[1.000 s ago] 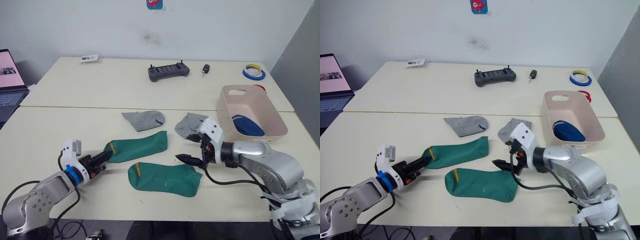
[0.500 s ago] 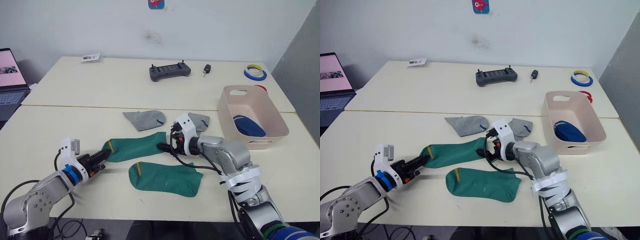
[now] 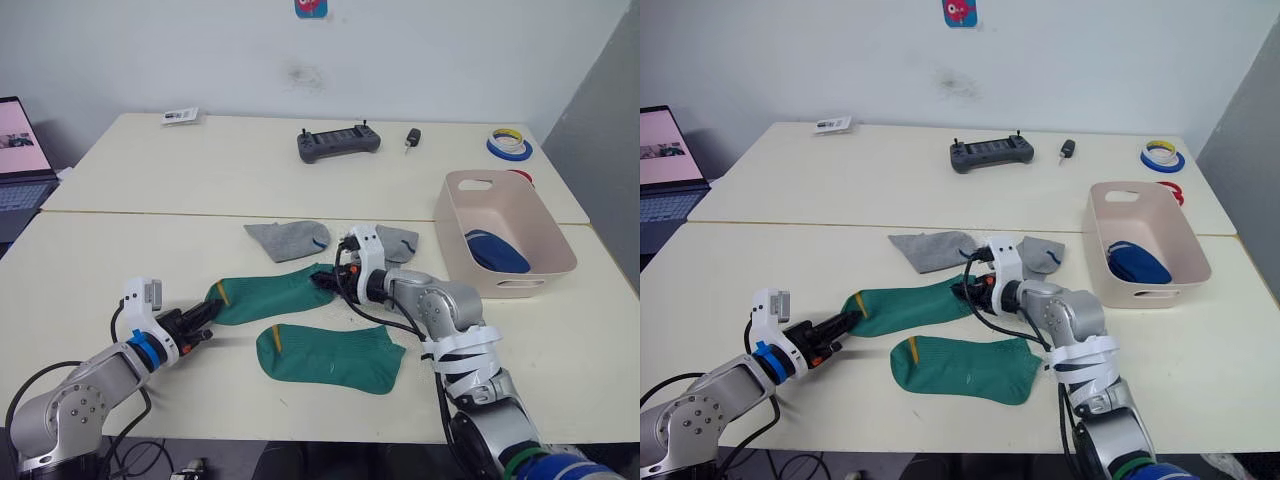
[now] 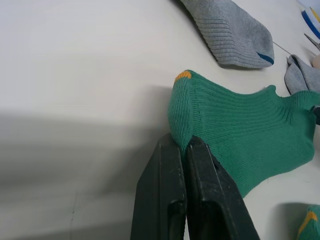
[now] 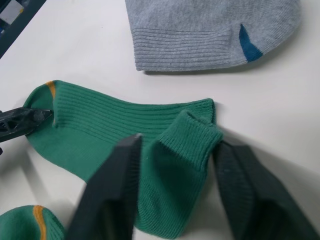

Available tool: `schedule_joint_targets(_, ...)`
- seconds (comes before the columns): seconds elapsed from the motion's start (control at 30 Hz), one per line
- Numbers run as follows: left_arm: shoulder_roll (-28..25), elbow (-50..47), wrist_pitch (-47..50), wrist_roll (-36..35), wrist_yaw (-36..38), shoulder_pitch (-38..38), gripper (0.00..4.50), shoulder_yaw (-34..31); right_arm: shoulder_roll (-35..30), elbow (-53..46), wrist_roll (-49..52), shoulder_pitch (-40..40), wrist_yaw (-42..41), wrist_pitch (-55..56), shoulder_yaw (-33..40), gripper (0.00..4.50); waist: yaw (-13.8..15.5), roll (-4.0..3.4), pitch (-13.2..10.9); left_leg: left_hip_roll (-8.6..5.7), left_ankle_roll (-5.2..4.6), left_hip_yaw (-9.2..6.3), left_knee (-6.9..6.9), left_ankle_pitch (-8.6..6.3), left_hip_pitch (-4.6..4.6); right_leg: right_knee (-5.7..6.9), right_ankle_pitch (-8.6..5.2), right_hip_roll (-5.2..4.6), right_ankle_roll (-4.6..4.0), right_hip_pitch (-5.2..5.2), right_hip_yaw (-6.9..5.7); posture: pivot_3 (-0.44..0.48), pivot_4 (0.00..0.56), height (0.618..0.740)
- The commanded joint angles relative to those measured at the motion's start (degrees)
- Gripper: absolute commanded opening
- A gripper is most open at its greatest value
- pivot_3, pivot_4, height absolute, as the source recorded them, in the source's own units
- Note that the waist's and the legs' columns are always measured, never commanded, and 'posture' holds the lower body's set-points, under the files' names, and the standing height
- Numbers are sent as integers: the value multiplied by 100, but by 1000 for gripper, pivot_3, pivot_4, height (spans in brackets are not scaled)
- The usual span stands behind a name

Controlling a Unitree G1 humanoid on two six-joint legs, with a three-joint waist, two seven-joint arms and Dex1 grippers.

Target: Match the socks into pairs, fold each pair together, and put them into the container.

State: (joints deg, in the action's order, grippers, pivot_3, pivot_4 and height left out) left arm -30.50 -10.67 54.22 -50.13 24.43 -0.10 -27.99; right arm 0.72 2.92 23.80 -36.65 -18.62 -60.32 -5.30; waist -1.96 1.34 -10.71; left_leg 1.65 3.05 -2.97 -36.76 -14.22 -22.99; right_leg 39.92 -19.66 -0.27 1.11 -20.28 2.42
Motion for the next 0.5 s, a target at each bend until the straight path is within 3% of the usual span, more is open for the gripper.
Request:
schedule_joint_targets(0.03, 0, -118, -141, 18, 49, -22, 0, 8, 107, 29, 83, -133, -18, 184, 175, 997, 0, 0, 0, 0, 0, 0, 1, 0, 0, 0, 0, 0, 0, 0, 0, 0, 150, 740)
schedule_joint_targets(0.13, -2, -128, -157, 4, 36, -17, 0, -5, 116, 39, 120, -137, -59, 172, 226, 26, 1, 0, 0, -1, 0, 1, 1, 0, 0, 0, 0, -1, 0, 0, 1, 0, 150, 740)
schedule_joint_targets(0.3, -38, -208, -205, -156, 71, -124, 0, -135, 25, -282, 302, -44, -282, 138, 275, 26, 1, -1, -1, 0, 0, 0, 2, 0, 0, 0, 0, 0, 0, -1, 0, 0, 150, 740)
schedule_joint_targets(0.5, -143, -753, 249, -1267, -109, -570, 0, -370, -188, -1458, 1010, 210, -516, -150, 634, 26, 15, -1, -1, 0, 0, -5, 1, 0, -6, -2, 0, -2, 0, 0, -3, 0, 150, 740)
